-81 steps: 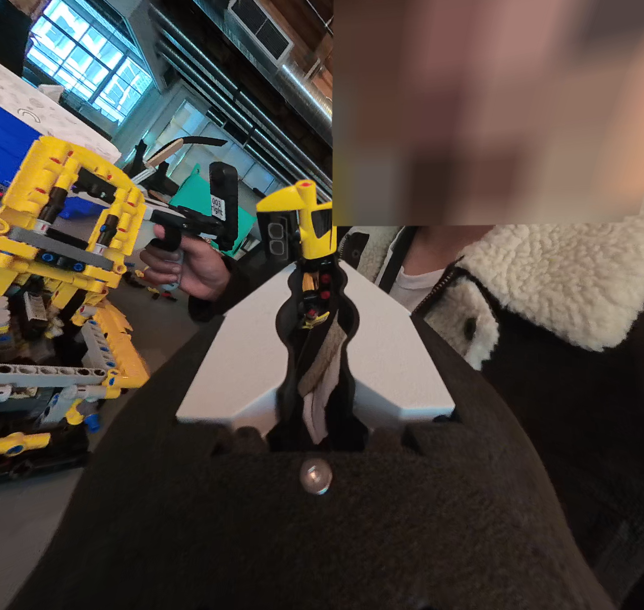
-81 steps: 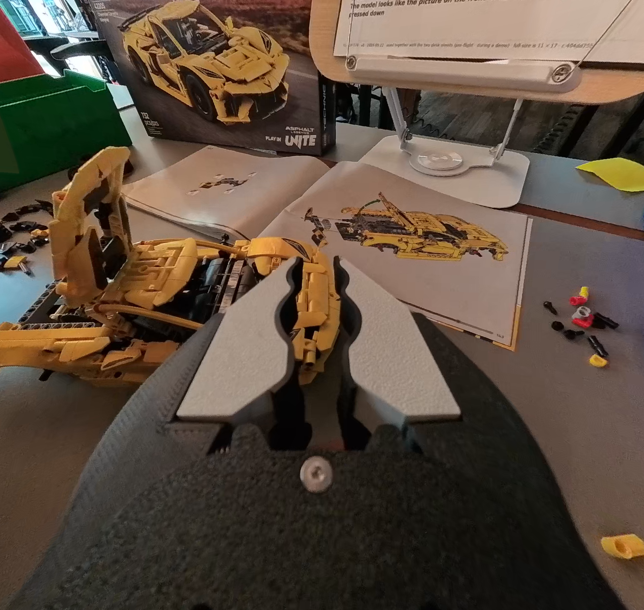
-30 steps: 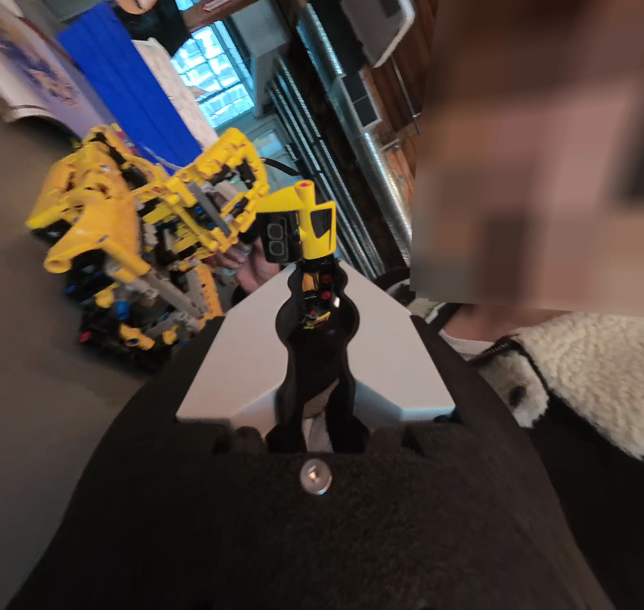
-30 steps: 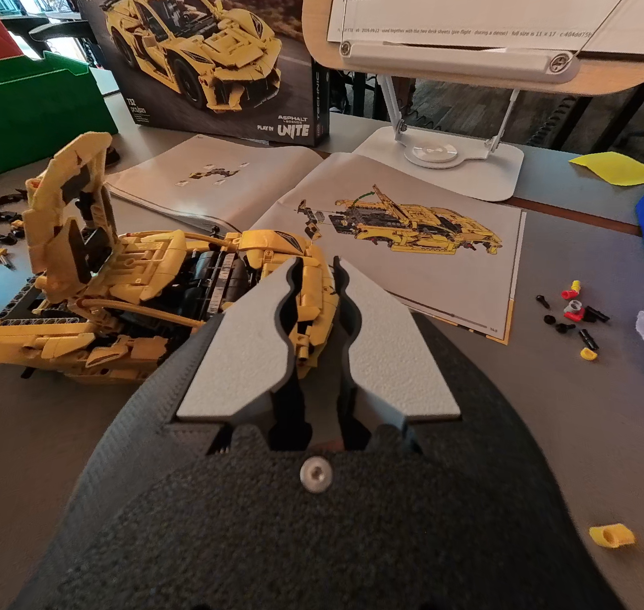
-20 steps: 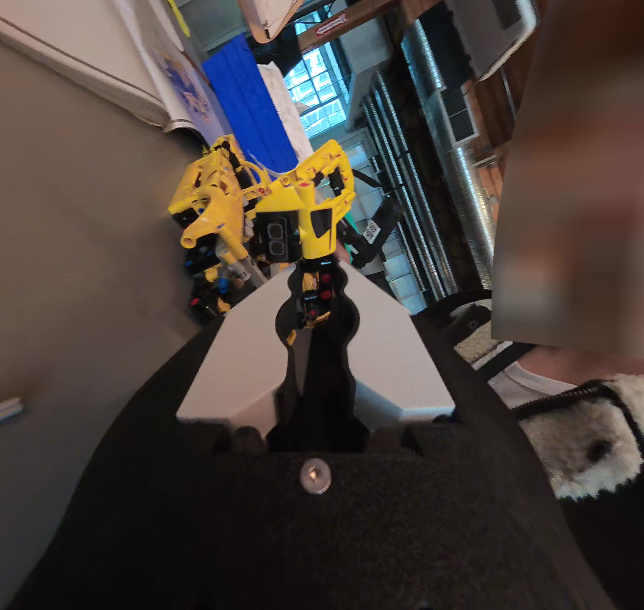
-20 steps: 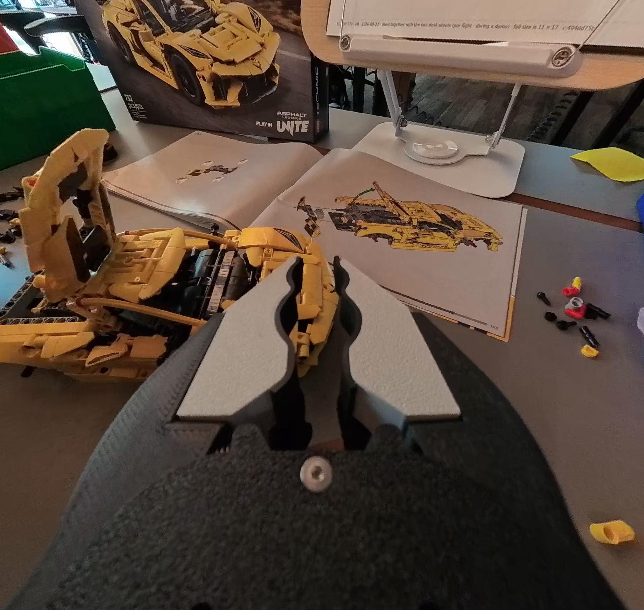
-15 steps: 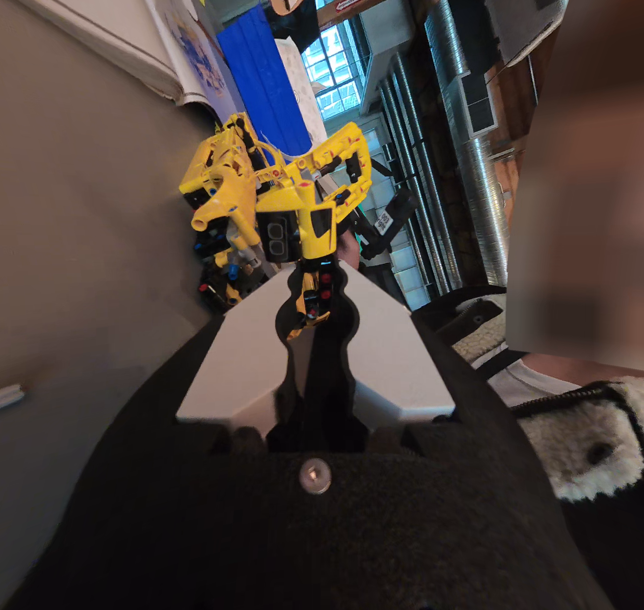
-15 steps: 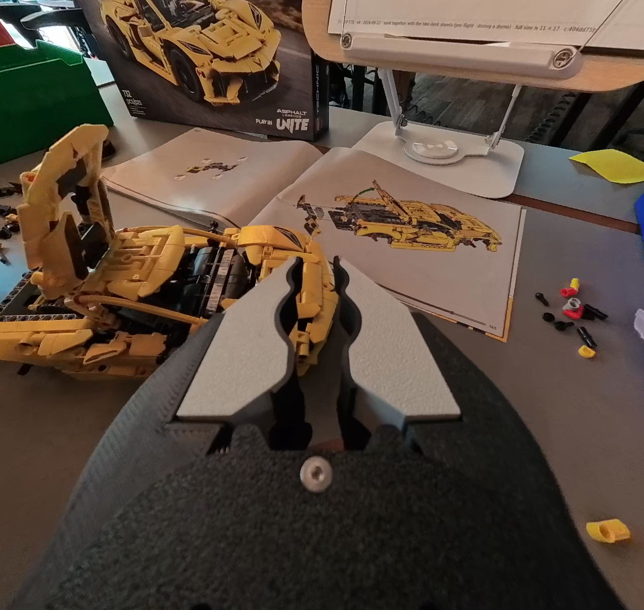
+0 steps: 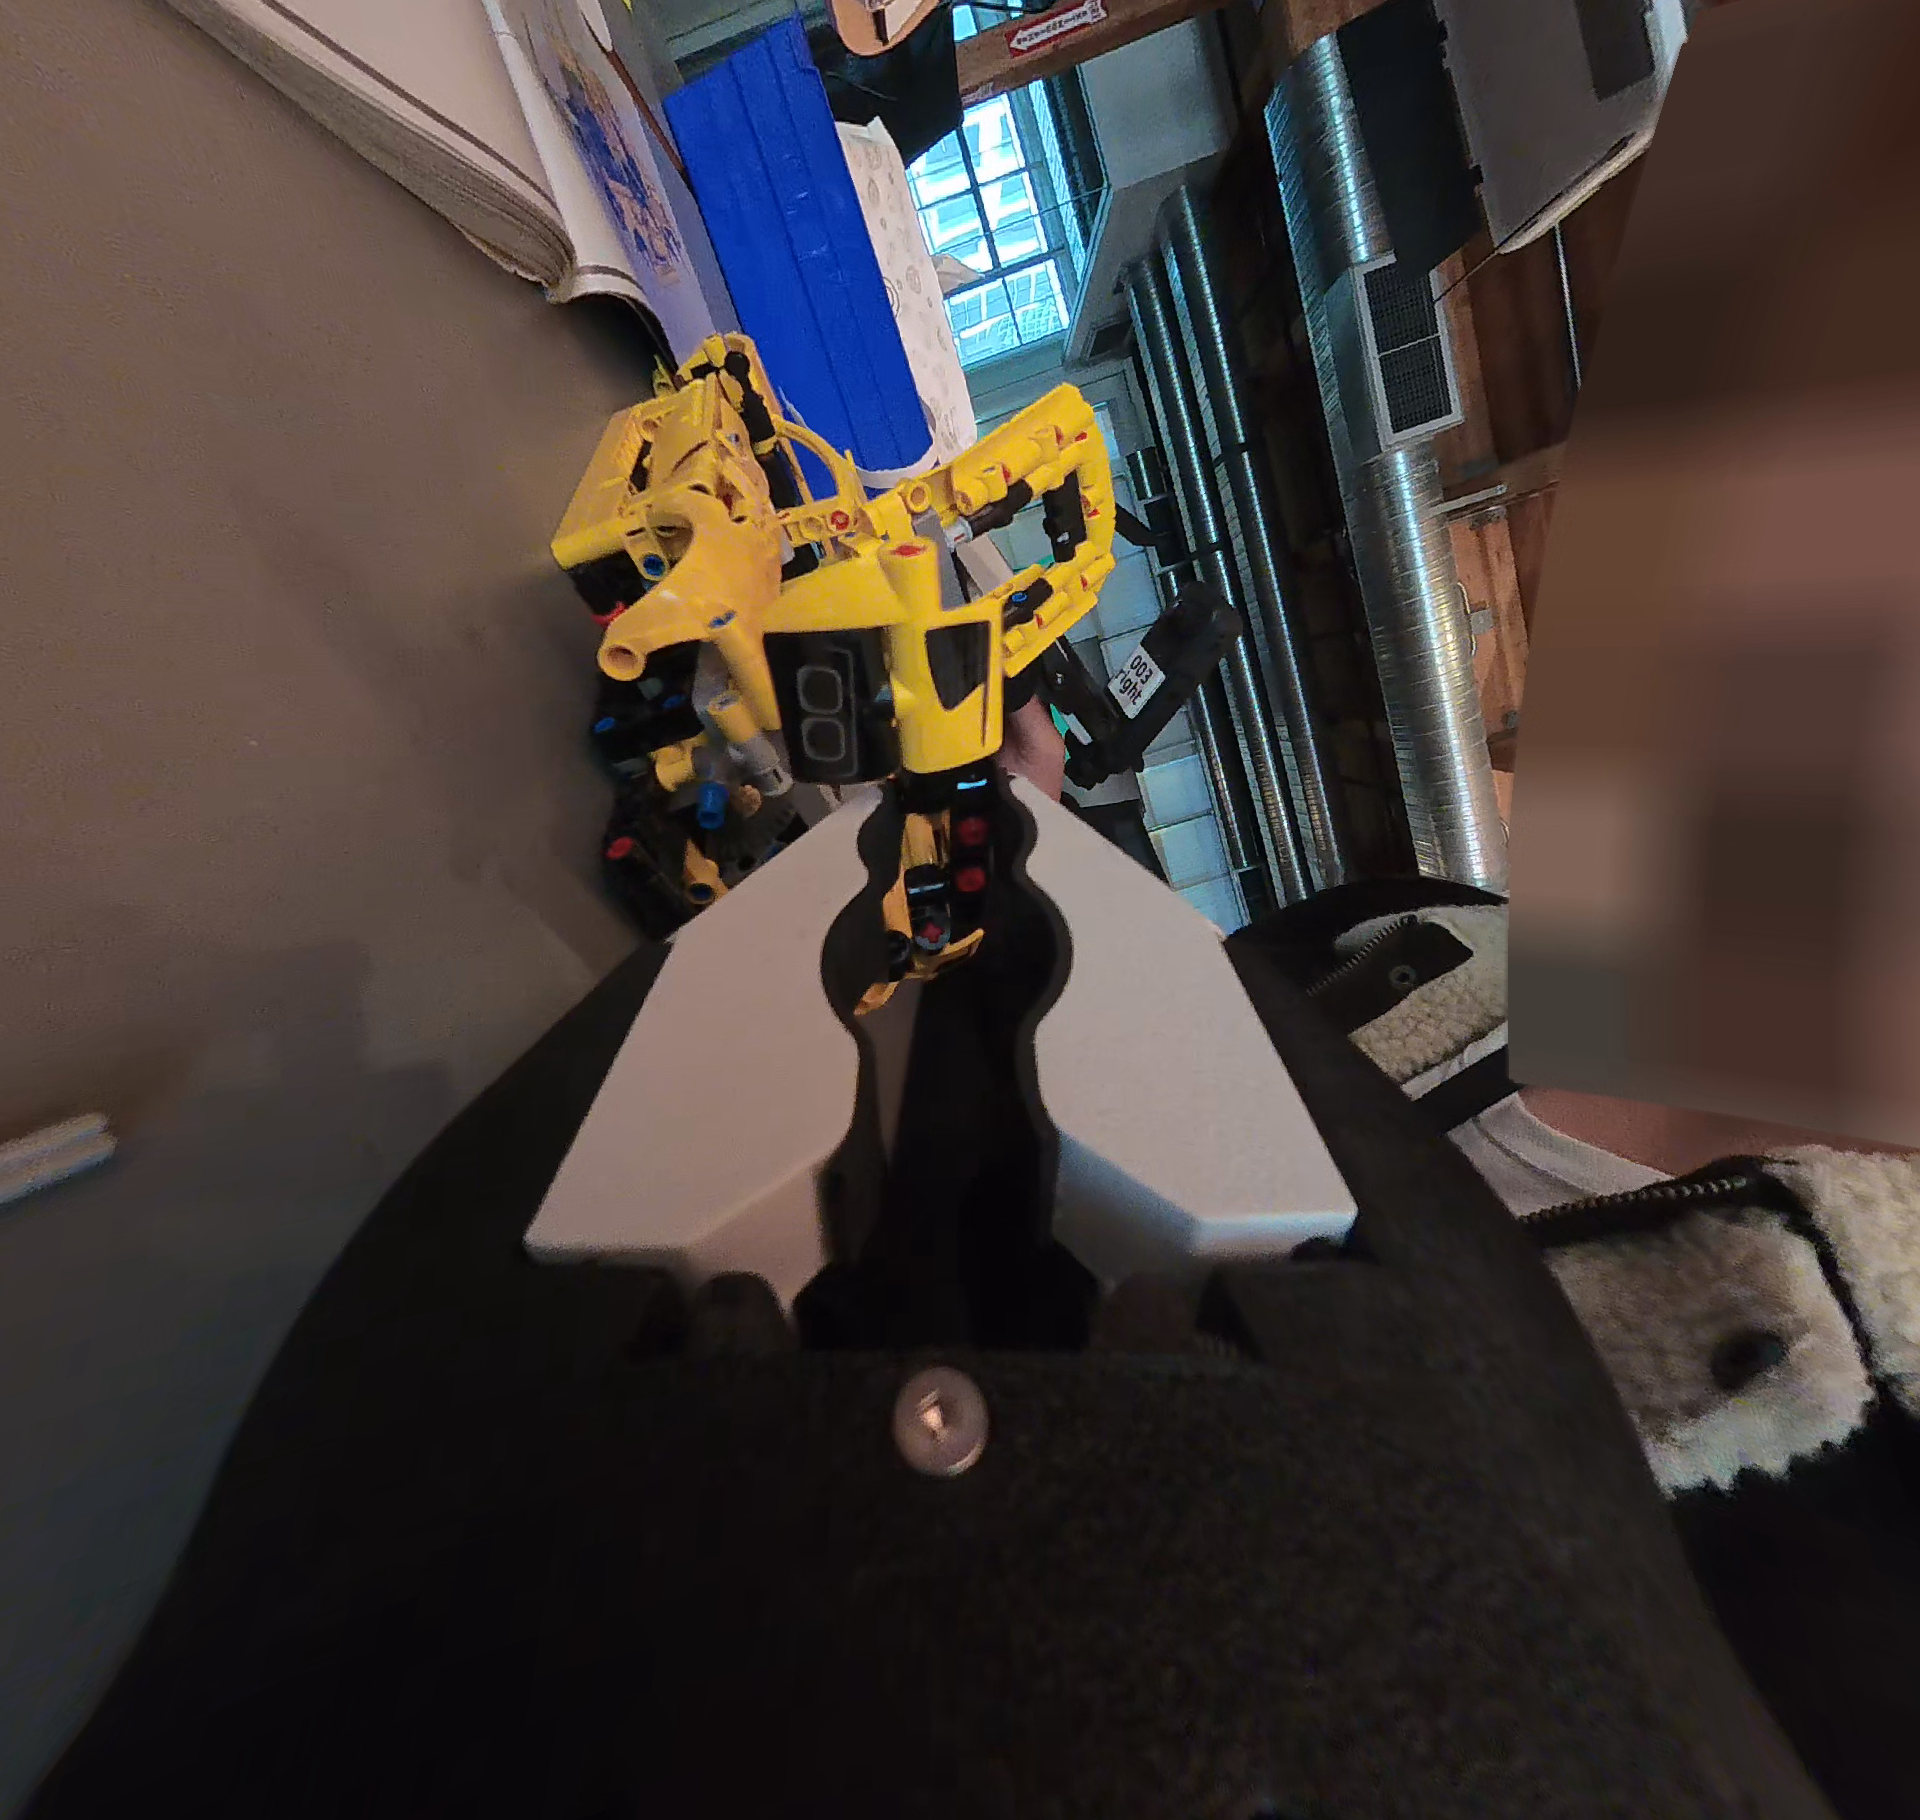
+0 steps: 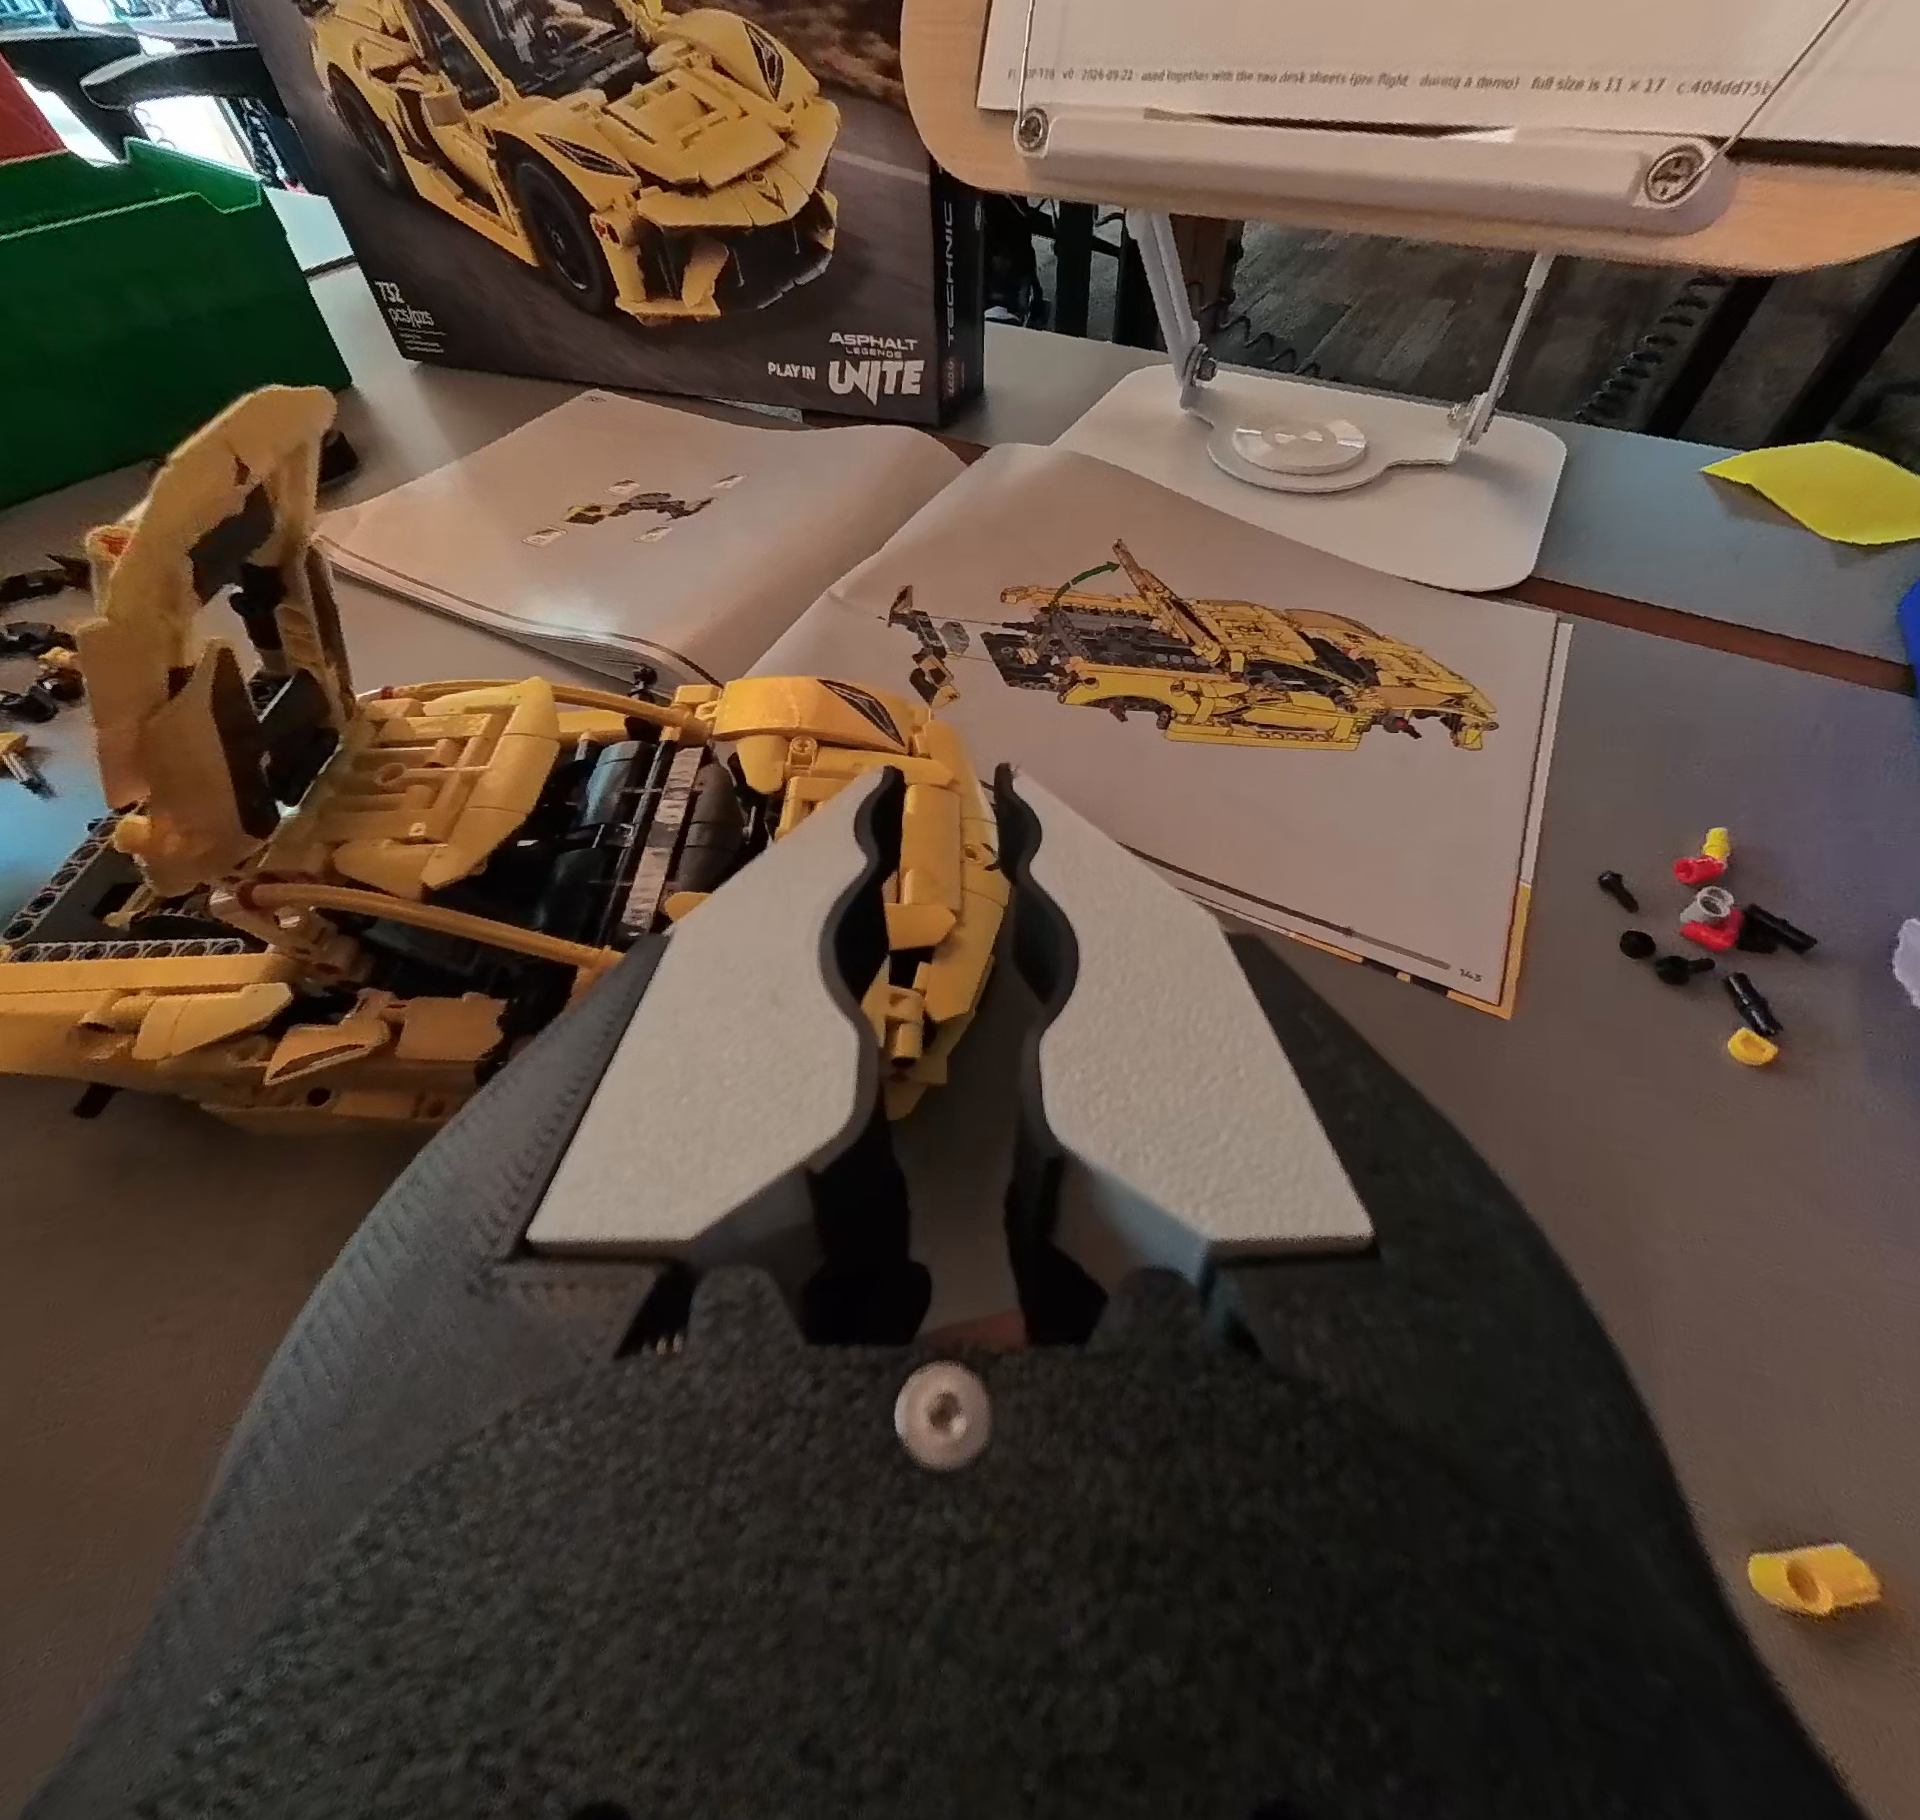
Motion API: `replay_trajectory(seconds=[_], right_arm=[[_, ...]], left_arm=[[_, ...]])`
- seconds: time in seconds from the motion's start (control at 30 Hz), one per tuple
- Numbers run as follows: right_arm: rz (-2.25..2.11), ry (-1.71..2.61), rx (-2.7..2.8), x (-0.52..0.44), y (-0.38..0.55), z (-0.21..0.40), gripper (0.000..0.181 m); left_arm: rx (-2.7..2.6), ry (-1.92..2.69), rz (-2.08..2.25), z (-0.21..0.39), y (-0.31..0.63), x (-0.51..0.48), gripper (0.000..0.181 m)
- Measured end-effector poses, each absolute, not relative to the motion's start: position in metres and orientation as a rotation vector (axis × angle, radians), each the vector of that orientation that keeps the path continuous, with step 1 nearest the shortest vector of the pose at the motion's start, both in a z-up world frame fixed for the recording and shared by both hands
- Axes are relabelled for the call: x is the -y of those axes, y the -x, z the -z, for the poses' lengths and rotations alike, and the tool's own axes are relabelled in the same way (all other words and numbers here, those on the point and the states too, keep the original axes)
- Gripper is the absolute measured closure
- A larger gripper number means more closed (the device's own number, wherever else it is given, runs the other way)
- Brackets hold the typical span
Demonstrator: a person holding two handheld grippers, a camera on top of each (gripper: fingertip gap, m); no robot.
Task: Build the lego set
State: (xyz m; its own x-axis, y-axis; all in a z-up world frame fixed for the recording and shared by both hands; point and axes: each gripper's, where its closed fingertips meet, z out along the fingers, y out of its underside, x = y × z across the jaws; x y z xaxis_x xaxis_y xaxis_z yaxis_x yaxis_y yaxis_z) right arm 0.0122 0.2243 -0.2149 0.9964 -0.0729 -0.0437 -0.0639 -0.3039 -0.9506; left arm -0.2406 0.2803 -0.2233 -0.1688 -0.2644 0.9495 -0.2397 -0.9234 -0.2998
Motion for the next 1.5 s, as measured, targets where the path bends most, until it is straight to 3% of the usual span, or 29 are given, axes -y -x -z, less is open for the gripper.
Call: replay_trajectory(seconds=[0.03, 1.0, 1.1, 1.2, 1.37, 1.5], right_arm=[[0.010, 1.878, -0.097, -0.224, -0.012, 0.214, 0.164], [-0.008, 1.818, -0.086, -0.221, -0.011, 0.203, 0.164], [-0.085, 1.663, 0.038, -0.218, 0.022, 0.165, 0.161], [-0.309, 1.629, 0.313, -0.209, 0.115, 0.127, 0.161], [-0.719, 1.855, 0.585, -0.200, 0.239, 0.150, 0.144], [-1.045, 1.823, 0.516, -0.192, 0.265, 0.147, 0.150]], left_arm=[[-0.611, 1.998, 2.322, 0.221, 0.241, -0.280, 0.165], [-0.653, 2.018, 2.221, 0.225, 0.241, -0.277, 0.165], [-0.676, 1.969, 2.257, 0.214, 0.245, -0.273, 0.165], [-0.803, 1.877, 2.368, 0.197, 0.244, -0.250, 0.165], [-1.079, 1.621, 2.440, 0.163, 0.248, -0.208, 0.165], [-1.179, 1.487, 2.421, 0.149, 0.258, -0.195, 0.165]])
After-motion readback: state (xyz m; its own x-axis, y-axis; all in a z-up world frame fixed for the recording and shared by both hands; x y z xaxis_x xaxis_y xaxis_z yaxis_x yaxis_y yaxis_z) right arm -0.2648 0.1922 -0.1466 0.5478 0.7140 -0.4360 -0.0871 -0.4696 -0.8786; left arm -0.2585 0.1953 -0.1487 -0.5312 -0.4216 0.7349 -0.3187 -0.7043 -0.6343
